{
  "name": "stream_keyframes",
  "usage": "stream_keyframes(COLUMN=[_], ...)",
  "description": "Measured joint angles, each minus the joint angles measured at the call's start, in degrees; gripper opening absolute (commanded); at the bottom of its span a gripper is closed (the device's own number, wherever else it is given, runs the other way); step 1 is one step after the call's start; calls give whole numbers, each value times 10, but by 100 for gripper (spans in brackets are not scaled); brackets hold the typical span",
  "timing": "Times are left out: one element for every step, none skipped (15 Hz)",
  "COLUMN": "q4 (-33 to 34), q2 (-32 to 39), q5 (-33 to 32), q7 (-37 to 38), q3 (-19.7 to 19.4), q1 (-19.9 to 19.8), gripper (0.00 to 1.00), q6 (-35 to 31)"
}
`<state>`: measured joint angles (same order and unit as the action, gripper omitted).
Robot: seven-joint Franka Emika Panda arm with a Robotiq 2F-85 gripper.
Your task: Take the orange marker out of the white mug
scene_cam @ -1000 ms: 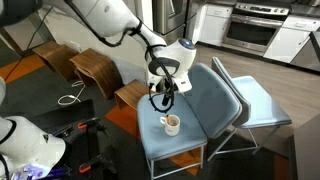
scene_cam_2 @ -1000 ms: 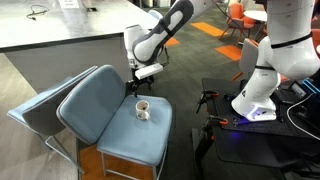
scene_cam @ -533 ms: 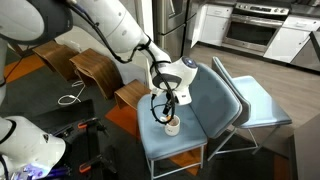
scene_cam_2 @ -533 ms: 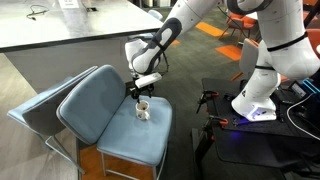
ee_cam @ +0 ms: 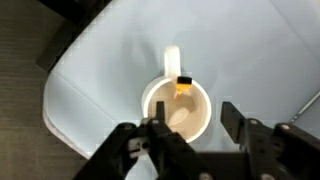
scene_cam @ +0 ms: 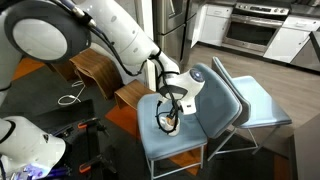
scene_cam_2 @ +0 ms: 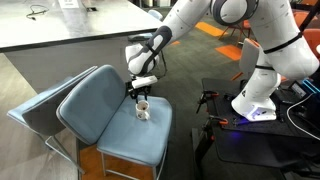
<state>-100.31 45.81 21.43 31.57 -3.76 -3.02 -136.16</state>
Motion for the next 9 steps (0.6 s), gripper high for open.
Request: stream_keyframes(q4=[5, 10, 14, 18, 22, 24, 26, 28, 31], q2=[8, 15, 22, 29, 35, 41, 46, 51, 56], q5=[4, 7, 9, 12, 16, 19, 23, 26, 28], q7=[0, 0, 0, 0, 0, 0, 0, 0, 0], q3=[0, 0, 1, 2, 3, 4, 5, 7, 9], q1=[-3, -6, -8, -9, -10, -10, -10, -10, -10], gripper=[65, 66, 65, 64, 62, 61, 57, 57, 55], q6=[0, 0, 0, 0, 0, 0, 0, 0, 0])
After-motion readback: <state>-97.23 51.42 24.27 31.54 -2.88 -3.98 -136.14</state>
